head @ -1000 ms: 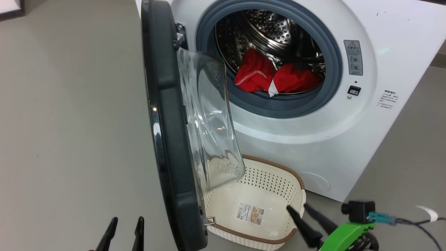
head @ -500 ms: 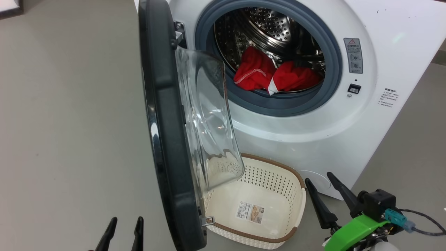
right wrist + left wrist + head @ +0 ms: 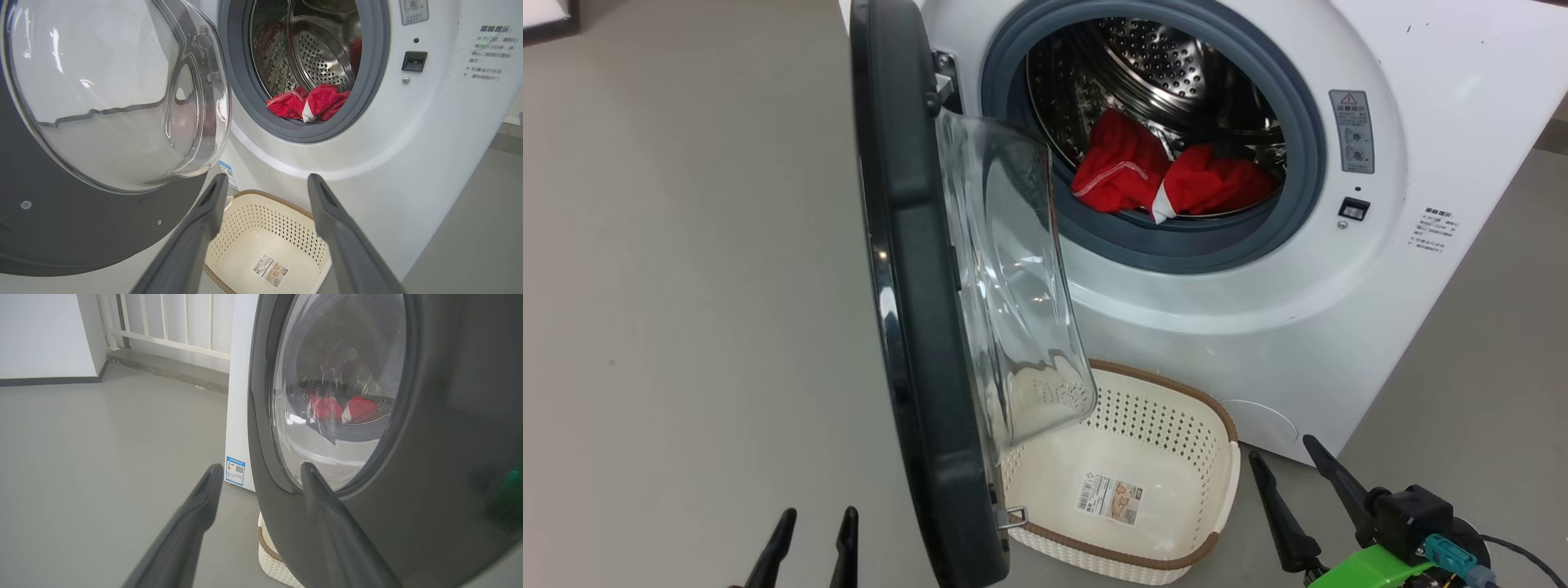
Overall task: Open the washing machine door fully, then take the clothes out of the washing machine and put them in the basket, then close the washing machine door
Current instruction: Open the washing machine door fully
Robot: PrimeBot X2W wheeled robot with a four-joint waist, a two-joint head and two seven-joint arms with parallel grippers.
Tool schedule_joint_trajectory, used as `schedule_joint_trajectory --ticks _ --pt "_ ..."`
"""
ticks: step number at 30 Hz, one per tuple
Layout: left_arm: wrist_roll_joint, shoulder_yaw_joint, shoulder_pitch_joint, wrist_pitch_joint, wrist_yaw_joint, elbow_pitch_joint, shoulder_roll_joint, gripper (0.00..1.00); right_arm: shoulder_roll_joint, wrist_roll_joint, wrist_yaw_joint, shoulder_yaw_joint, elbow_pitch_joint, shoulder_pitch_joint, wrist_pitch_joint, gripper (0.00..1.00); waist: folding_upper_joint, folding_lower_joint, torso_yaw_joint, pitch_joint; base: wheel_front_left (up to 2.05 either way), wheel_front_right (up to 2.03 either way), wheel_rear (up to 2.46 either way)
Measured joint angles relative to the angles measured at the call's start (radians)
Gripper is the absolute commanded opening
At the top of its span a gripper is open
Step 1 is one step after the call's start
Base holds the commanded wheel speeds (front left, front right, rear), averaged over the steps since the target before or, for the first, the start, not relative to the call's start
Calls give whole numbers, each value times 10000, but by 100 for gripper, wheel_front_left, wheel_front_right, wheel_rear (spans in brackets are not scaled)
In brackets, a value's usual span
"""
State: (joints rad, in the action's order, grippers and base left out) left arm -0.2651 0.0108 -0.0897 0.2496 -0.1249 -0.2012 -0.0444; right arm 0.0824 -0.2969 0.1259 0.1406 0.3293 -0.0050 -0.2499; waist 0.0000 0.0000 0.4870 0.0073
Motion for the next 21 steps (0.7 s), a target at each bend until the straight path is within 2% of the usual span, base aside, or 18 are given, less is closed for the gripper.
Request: schedule_joint_trajectory --ticks 8,9,10,11,17,21 --pt "2 2 -1 0 0 0 0 100 -75 96 0 -25 -58 11 0 100 0 0 -13 -49 0 0 0" --pt "-12 23 -1 0 0 2 -2 65 -82 96 0 -25 -58 12 0 100 0 0 -13 -58 0 0 0" --pt "-36 46 -2 0 0 2 -2 36 -90 96 0 -25 -59 12 0 100 0 0 -14 -66 0 0 0" --pt "-44 59 -2 0 0 2 -2 0 -92 96 0 -25 -59 13 0 100 0 0 -14 -73 0 0 0" --pt "-349 -140 -3 0 0 295 0 0 -111 96 0 -21 -56 28 0 100 0 0 -10 -124 0 0 0" --pt "-533 -587 45 0 0 1352 0 0 -148 94 0 -13 -44 87 0 100 0 -1 -16 -197 0 0 0"
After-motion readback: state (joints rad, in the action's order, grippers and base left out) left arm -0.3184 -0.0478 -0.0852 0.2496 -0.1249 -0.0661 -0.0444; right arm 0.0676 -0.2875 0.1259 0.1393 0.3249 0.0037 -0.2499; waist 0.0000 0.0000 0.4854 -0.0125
